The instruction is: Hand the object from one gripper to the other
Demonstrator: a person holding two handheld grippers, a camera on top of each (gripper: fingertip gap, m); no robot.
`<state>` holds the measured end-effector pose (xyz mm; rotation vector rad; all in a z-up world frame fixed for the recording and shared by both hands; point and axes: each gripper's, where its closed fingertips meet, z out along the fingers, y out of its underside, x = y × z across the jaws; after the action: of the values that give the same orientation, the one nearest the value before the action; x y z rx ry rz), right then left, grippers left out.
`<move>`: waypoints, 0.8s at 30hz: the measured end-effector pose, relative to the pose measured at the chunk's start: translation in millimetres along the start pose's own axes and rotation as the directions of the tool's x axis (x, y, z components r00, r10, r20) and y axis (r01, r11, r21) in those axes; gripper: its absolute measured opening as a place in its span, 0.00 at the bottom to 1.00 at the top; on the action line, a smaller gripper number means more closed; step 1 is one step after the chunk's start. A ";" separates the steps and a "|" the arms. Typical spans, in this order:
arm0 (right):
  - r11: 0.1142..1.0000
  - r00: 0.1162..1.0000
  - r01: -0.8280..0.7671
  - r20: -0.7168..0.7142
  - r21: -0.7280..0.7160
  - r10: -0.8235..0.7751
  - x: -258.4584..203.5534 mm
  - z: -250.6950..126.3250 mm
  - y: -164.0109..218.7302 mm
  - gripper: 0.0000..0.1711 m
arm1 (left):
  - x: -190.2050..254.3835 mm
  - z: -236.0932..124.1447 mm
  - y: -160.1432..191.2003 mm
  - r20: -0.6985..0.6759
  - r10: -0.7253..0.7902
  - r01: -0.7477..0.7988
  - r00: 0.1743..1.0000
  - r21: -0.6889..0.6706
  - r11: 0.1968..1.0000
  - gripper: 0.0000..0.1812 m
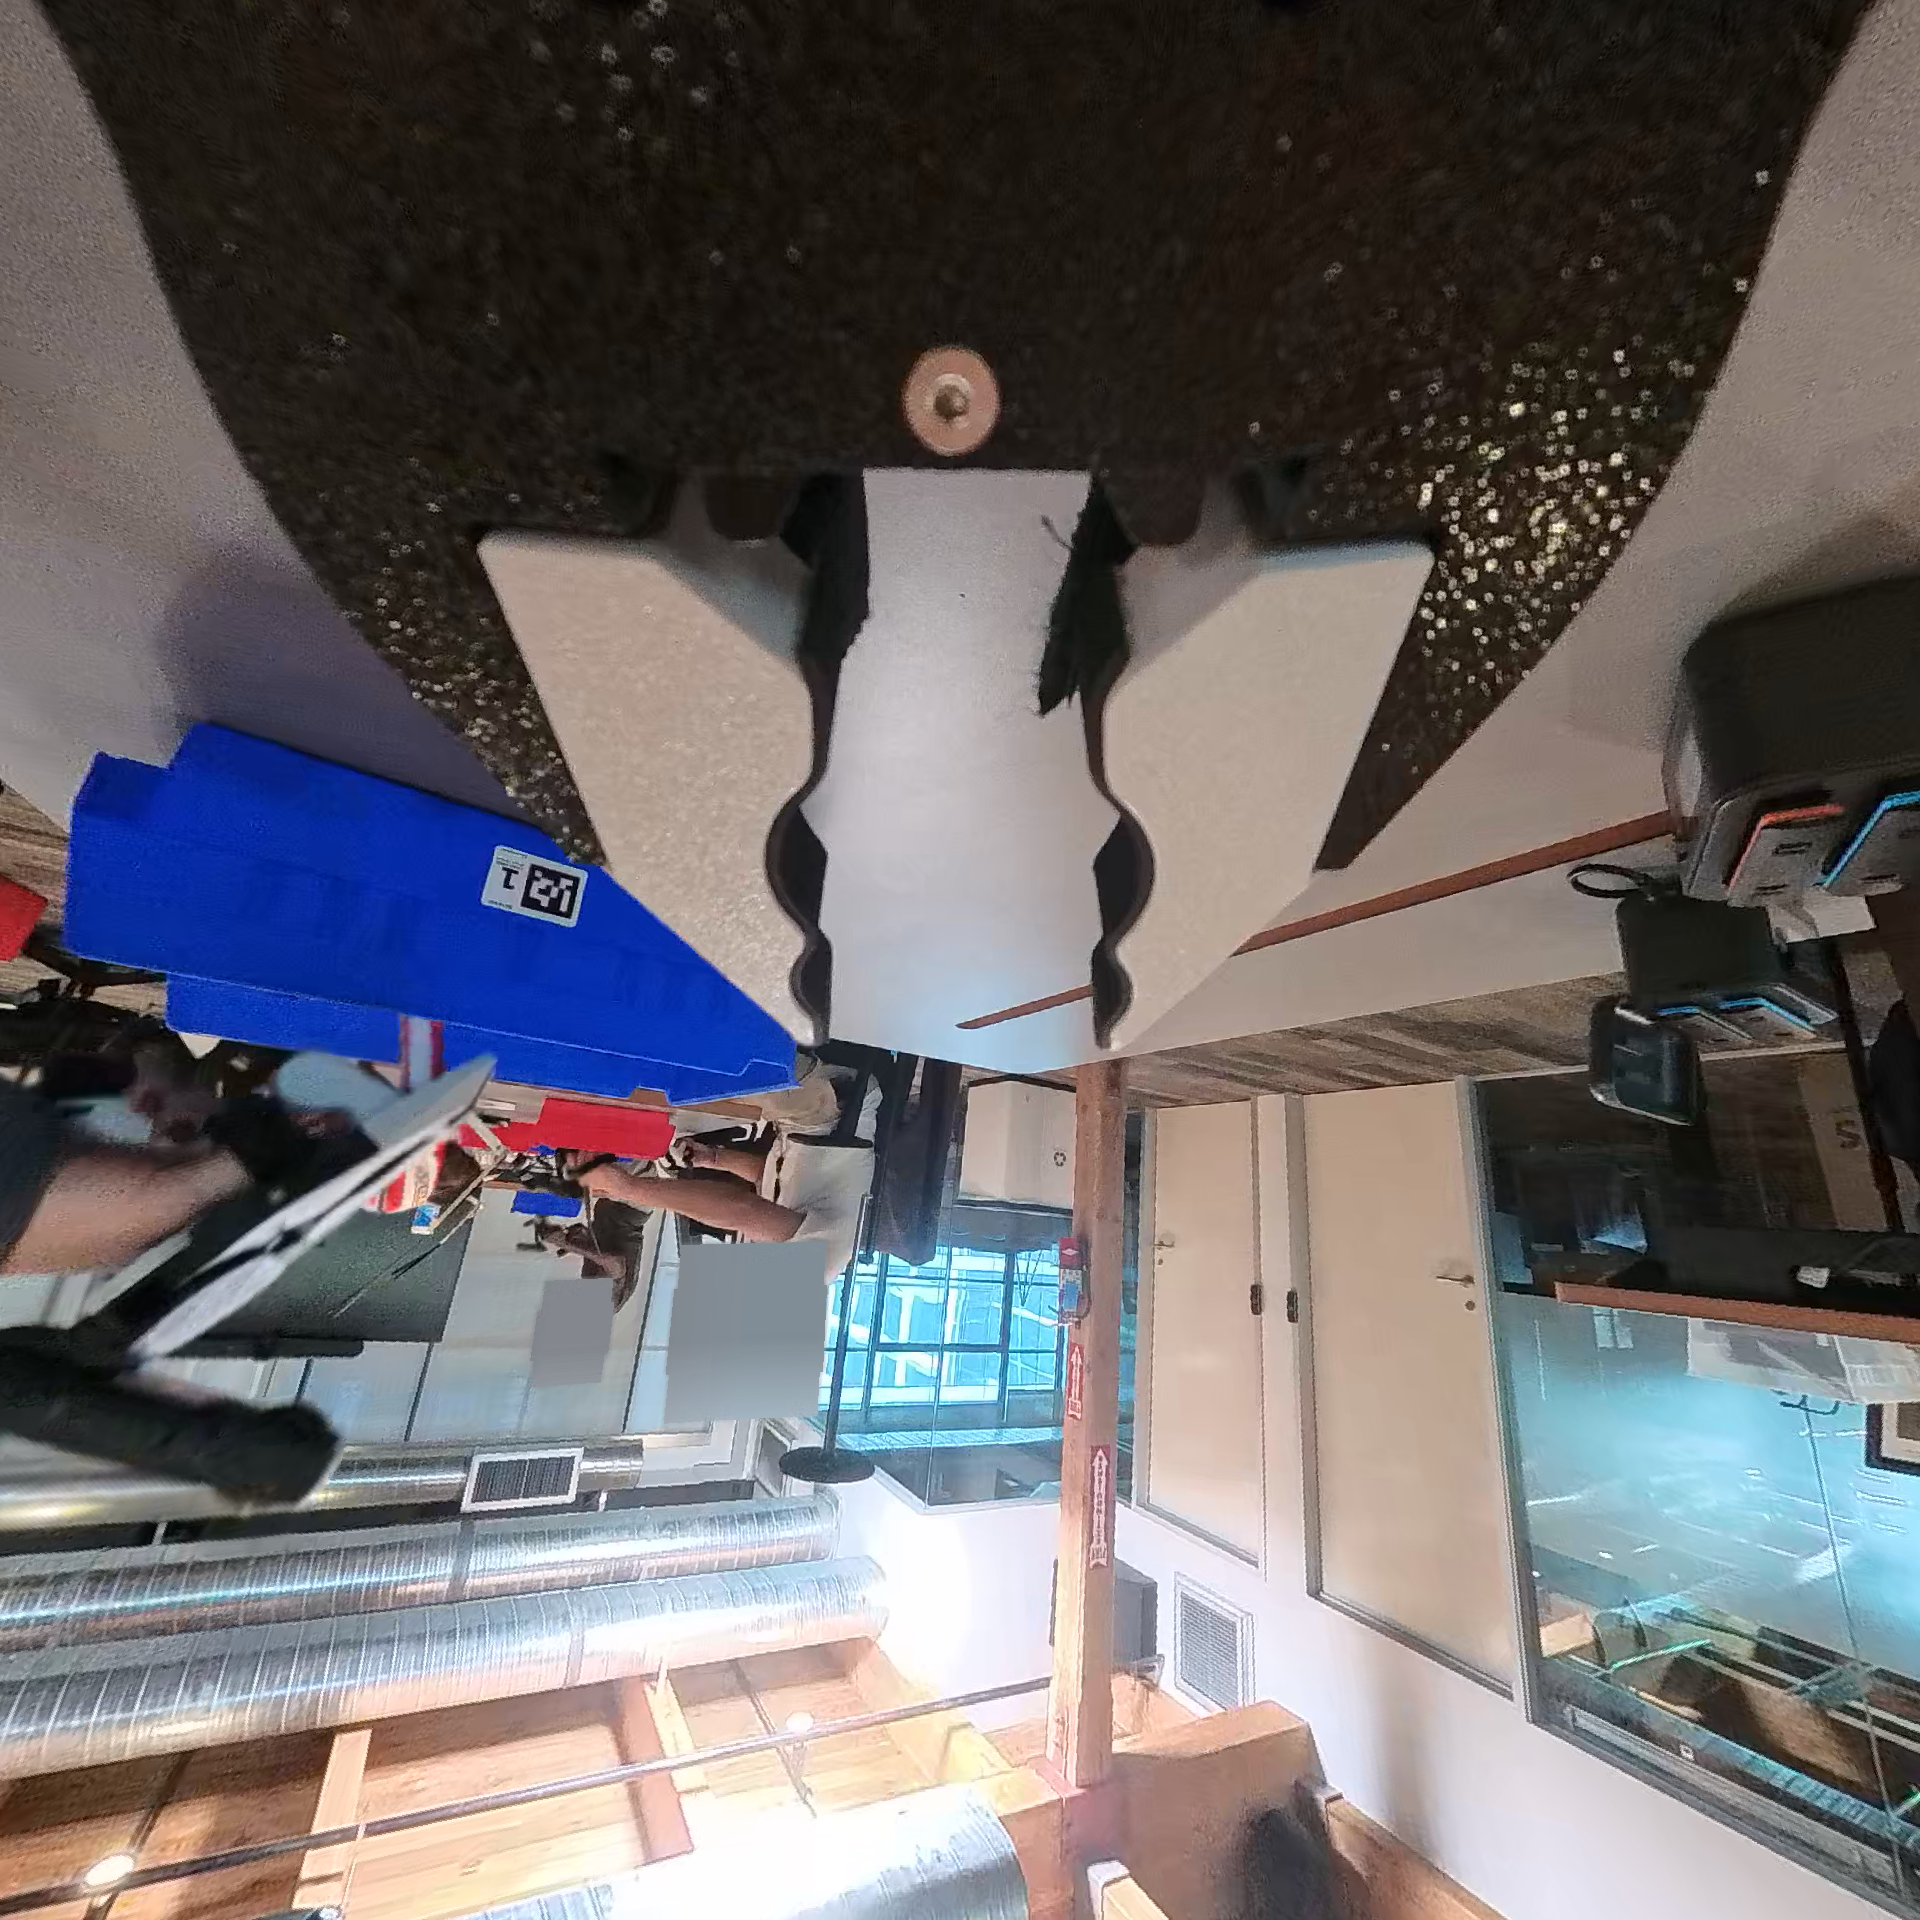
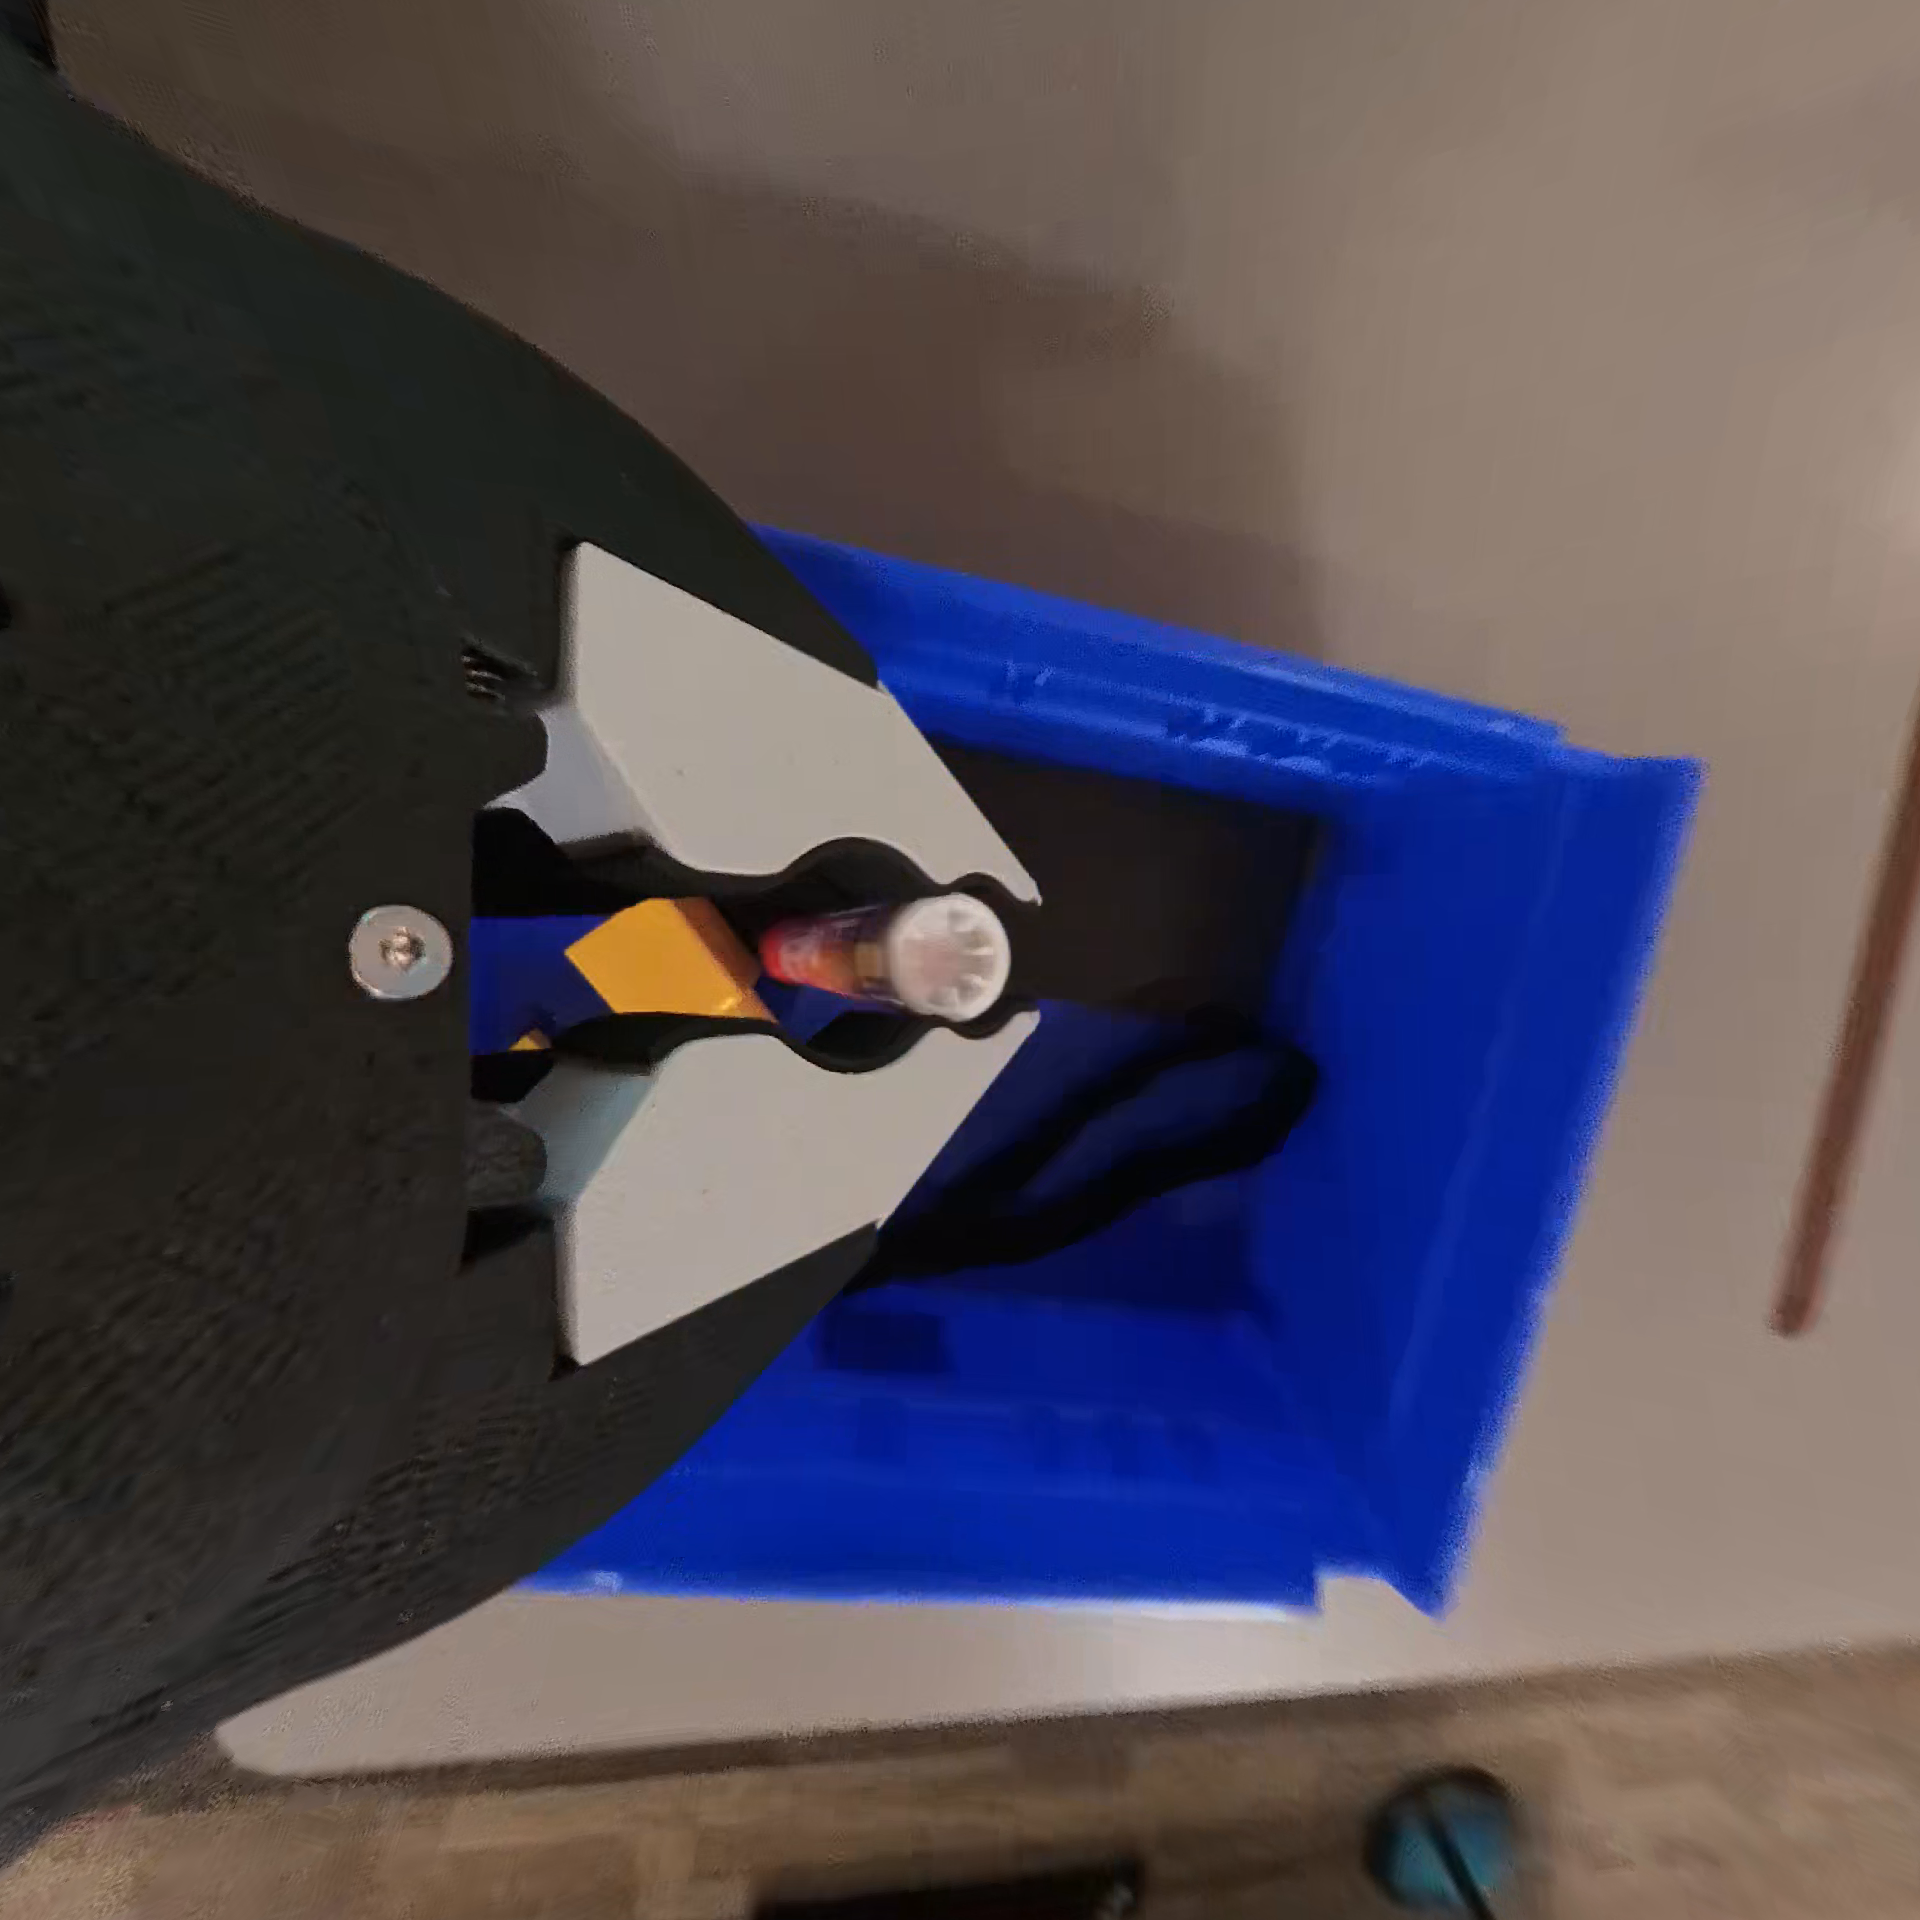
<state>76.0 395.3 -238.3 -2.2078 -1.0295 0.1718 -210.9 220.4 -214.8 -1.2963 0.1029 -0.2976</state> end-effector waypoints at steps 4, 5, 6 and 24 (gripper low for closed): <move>0.992 0.992 -0.119 0.039 0.041 0.117 3.2 15.4 -2.1 0.11 | -1.7 -1.5 -1.7 0.001 -0.018 0.018 1.000 0.013 1.000 0.26; 0.991 0.992 -0.125 0.018 0.050 0.125 4.3 15.3 -4.6 0.21 | -2.4 -1.8 -2.2 0.004 -0.022 0.022 1.000 0.016 1.000 0.26; 0.991 0.994 -0.110 -0.009 0.078 0.111 3.3 12.0 -10.3 0.28 | -3.3 -2.0 -2.6 0.006 -0.027 0.027 1.000 0.019 0.999 0.26; 0.301 0.969 0.098 -0.022 0.948 -0.245 -266.7 15.9 -142.4 0.22 | -31.8 -14.1 -6.1 0.254 0.153 -0.150 0.955 -0.030 0.988 0.15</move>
<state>-200.2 276.5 -202.5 -0.9553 -0.8567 0.6563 -245.7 214.5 -215.7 -1.3181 -0.0153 0.0029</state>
